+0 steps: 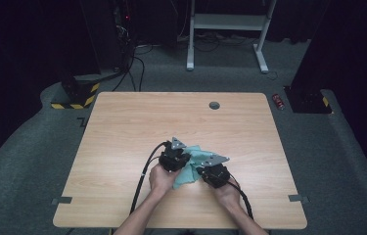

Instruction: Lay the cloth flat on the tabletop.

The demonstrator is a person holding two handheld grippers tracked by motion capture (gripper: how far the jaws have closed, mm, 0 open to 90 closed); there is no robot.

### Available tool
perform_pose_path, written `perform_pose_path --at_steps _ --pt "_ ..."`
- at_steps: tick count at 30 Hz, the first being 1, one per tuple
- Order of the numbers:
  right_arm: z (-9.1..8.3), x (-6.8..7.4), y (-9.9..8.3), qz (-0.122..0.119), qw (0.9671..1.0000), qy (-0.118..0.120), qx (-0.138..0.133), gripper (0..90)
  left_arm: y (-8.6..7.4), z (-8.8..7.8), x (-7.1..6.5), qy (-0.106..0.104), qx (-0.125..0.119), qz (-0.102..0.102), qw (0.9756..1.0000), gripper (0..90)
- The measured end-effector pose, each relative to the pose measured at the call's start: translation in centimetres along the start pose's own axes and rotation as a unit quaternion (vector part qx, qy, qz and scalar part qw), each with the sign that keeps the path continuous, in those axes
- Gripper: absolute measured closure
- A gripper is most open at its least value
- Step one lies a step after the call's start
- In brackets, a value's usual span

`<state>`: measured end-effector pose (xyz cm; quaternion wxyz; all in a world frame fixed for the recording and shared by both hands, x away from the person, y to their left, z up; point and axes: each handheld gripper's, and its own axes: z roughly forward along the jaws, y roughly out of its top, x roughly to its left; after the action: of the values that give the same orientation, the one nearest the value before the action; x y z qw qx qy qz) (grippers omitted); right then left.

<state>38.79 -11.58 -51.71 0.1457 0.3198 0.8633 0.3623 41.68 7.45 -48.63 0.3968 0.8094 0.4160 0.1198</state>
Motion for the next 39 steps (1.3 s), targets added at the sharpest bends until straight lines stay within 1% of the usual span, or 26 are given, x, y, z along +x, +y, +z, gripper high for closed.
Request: perform_pose_path --at_steps 1,3,9,12,15,16,19,20,21,22,23,24,25,26,28,29,30,31,32,33,34,36,37,39 --pt "-0.2 -0.1 0.0 0.003 1.0000 -0.001 -0.006 90.0 0.1 -0.1 0.2 -0.004 -0.004 -0.007 1.0000 86.9" --pt "-0.5 -0.2 0.1 0.006 0.9999 0.000 -0.011 90.0 0.1 -0.3 0.4 -0.007 -0.005 -0.012 0.9999 87.0" --pt "-1.0 -0.7 -0.1 0.009 0.9999 -0.006 -0.006 90.0 0.2 -0.8 0.8 -0.002 -0.017 -0.015 0.9997 88.2" --pt "-1.2 -1.1 -0.4 0.013 0.9999 -0.007 -0.003 90.0 0.2 -1.2 1.3 0.000 -0.024 -0.026 0.9994 88.9" --pt "-1.5 -1.3 -0.8 0.015 0.9998 -0.008 -0.003 90.0 0.2 -1.6 1.8 0.009 -0.027 -0.034 0.9990 89.0" --pt "-1.6 -1.4 -1.0 0.014 0.9999 -0.008 -0.003 90.0 0.2 -1.6 1.8 0.009 -0.027 -0.034 0.9990 89.0" --pt "-2.0 -1.6 -1.3 0.014 0.9998 -0.010 -0.003 90.0 0.1 -1.8 2.6 0.023 -0.033 -0.047 0.9981 89.0" --pt "-2.1 -1.7 -1.4 0.016 0.9998 -0.011 -0.004 90.0 0.1 -1.8 2.6 0.023 -0.033 -0.047 0.9981 89.0" --pt "-2.3 -1.8 -1.5 0.016 0.9998 -0.012 -0.005 90.0 0.0 -1.9 3.1 0.030 -0.031 -0.053 0.9976 89.1" --pt "-2.3 -1.8 -1.5 0.016 0.9998 -0.012 -0.005 90.0 0.0 -1.9 3.1 0.030 -0.031 -0.053 0.9976 89.0" --pt "-2.7 -2.0 -1.8 0.019 0.9997 -0.013 -0.005 90.0 -0.1 -2.0 3.5 0.039 -0.029 -0.057 0.9972 89.0" --pt "-2.8 -2.1 -1.9 0.017 0.9997 -0.014 -0.007 90.0 -0.1 -2.0 3.7 0.042 -0.028 -0.060 0.9969 89.0" --pt "-2.8 -2.1 -1.9 0.017 0.9997 -0.014 -0.007 90.0 -0.1 -2.0 3.7 0.042 -0.028 -0.060 0.9969 89.0" --pt "-3.2 -2.4 -2.2 0.022 0.9996 -0.016 -0.005 90.0 -0.3 -1.9 4.2 0.052 -0.024 -0.065 0.9962 89.0" --pt "-3.5 -2.8 -2.5 0.022 0.9996 -0.020 -0.005 90.0 -0.5 -1.7 4.7 0.065 -0.015 -0.068 0.9954 88.9" --pt "-3.5 -2.8 -2.5 0.022 0.9996 -0.020 -0.005 90.0 -0.5 -1.7 4.7 0.065 -0.015 -0.068 0.9954 88.8" --pt "-3.7 -3.0 -2.7 0.026 0.9994 -0.022 -0.004 90.0 -0.7 -1.5 5.2 0.072 -0.006 -0.073 0.9947 88.7" --pt "-3.7 -3.0 -2.7 0.026 0.9994 -0.022 -0.004 90.0 -0.7 -1.5 5.2 0.072 -0.006 -0.073 0.9947 88.3" --pt "-3.9 -3.3 -2.9 0.032 0.9992 -0.022 -0.006 90.0 -0.9 -1.4 5.3 0.071 -0.002 -0.078 0.9945 87.1" --pt "-4.0 -3.4 -2.9 0.032 0.9993 -0.020 -0.007 90.0 -0.9 -1.5 5.3 0.066 -0.003 -0.077 0.9948 84.8" --pt "-4.0 -3.3 -2.9 0.033 0.9993 -0.018 -0.007 89.7 -0.9 -1.7 5.2 0.059 -0.009 -0.076 0.9953 81.8" --pt "-4.1 -3.2 -2.8 0.033 0.9992 -0.017 -0.011 86.7 -0.8 -2.3 4.5 0.053 -0.021 -0.060 0.9966 75.7" --pt "-4.1 -3.1 -2.7 0.033 0.9992 -0.016 -0.014 84.7 -0.7 -2.6 4.1 0.051 -0.025 -0.050 0.9971 72.5" --pt "-4.0 -2.9 -2.5 0.030 0.9992 -0.014 -0.022 82.0 -0.6 -3.2 3.3 0.042 -0.029 -0.036 0.9980 67.5"
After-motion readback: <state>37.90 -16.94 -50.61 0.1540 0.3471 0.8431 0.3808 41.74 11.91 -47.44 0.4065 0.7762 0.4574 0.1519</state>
